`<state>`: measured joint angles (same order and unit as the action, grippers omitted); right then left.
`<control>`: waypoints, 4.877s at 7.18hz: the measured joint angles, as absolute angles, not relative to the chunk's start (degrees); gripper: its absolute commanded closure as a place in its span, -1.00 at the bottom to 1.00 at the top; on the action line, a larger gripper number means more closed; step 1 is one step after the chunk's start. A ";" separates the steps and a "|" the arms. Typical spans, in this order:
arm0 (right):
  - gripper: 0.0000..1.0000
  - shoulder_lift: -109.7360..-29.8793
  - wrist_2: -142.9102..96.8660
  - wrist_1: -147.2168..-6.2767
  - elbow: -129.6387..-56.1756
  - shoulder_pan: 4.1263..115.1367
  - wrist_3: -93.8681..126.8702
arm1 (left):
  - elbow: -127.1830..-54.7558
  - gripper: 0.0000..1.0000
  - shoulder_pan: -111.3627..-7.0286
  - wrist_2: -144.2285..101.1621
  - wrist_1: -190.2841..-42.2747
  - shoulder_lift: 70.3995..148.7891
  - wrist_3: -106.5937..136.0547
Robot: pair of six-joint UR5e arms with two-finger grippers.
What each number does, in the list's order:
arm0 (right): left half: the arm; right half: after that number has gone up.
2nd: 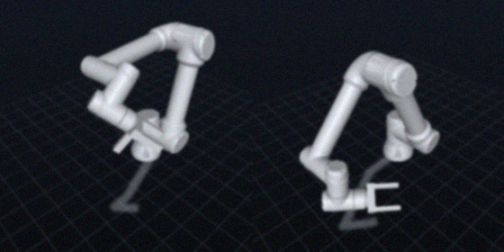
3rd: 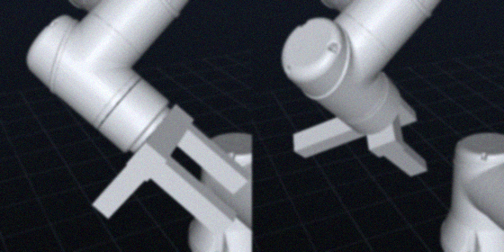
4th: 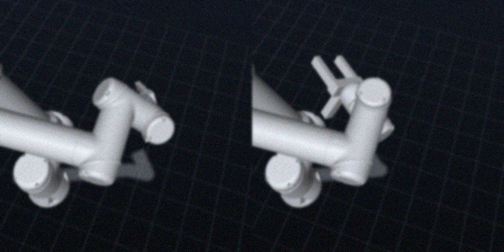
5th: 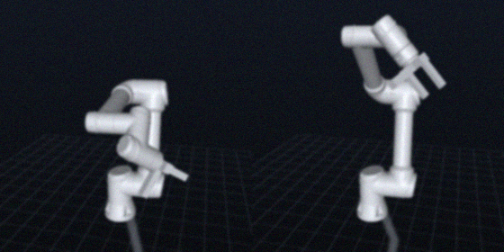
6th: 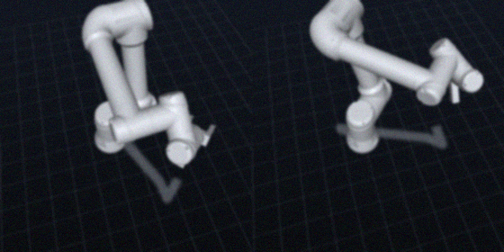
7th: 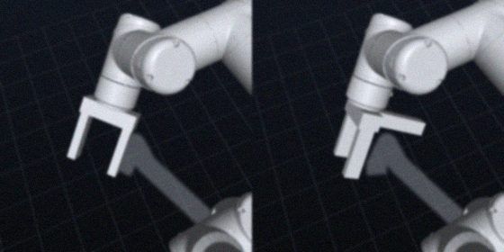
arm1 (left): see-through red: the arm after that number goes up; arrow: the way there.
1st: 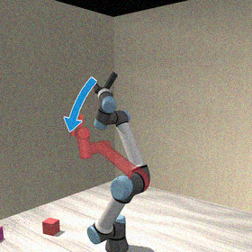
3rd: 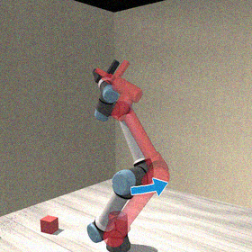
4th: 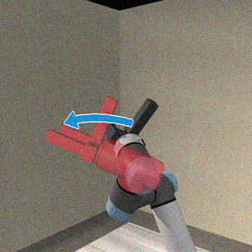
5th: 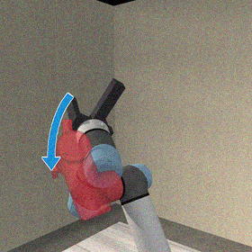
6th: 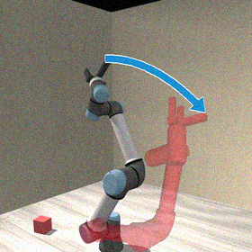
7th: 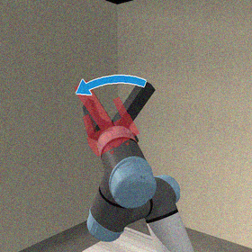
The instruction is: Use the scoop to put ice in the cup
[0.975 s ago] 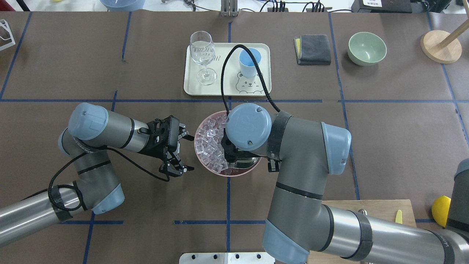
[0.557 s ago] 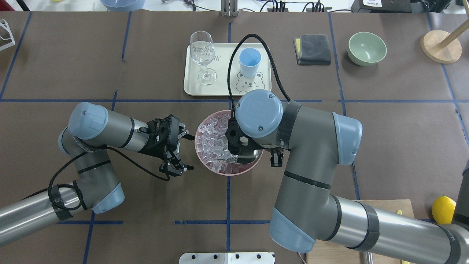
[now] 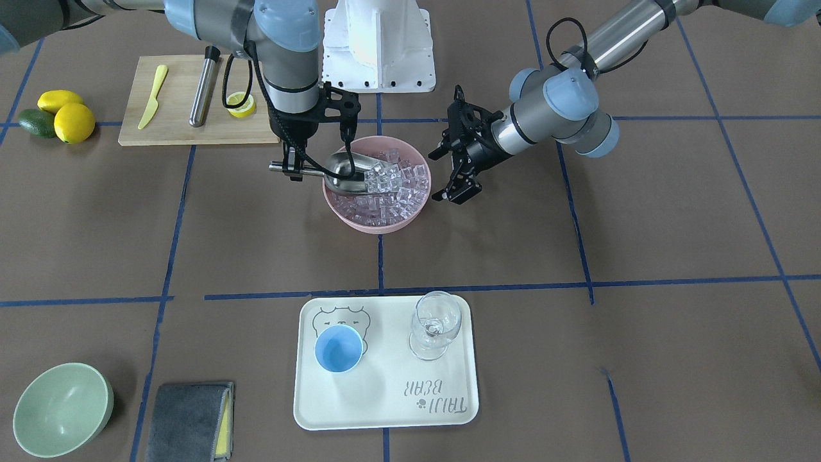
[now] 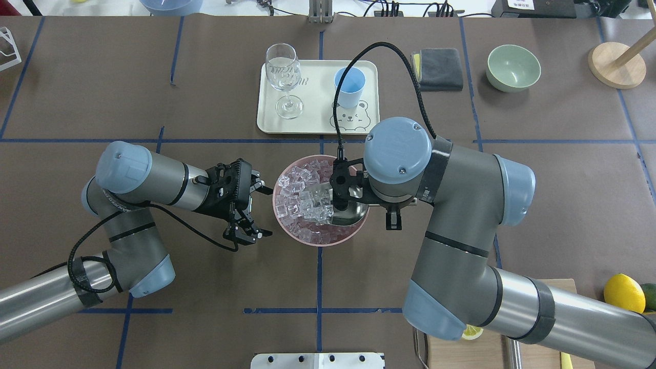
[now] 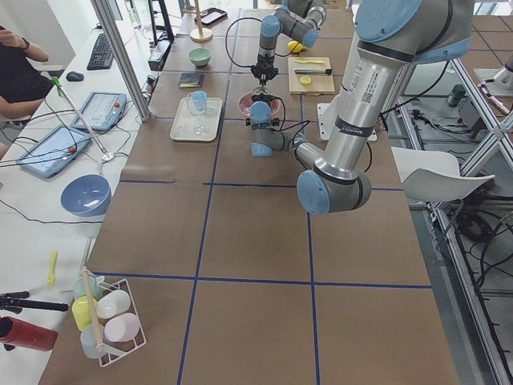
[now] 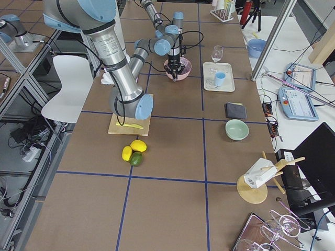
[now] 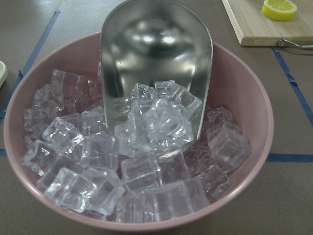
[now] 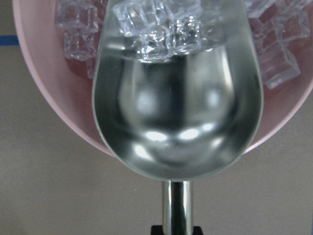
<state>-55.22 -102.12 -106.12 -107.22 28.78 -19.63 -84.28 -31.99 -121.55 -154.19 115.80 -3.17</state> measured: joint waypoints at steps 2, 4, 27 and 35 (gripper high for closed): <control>1.00 -56.32 -105.99 -103.09 -107.27 30.76 -19.68 | -84.29 -1.00 -32.10 -121.53 -154.16 115.81 -3.16; 1.00 -59.15 -110.50 -96.91 -107.26 32.97 -19.67 | -84.29 -1.00 -32.32 -121.53 -154.16 115.93 -3.14; 1.00 -44.93 -122.09 -113.06 -94.30 50.01 14.33 | -102.55 -1.00 -76.43 -122.87 -99.15 103.60 -2.70; 1.00 -31.31 -118.39 -130.44 -82.87 47.52 13.94 | -102.58 -1.00 -76.49 -122.87 -99.54 103.17 -3.15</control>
<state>-31.31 -118.39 -130.44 -82.87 47.52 13.94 -102.58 -76.49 -122.87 -99.54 103.17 -3.15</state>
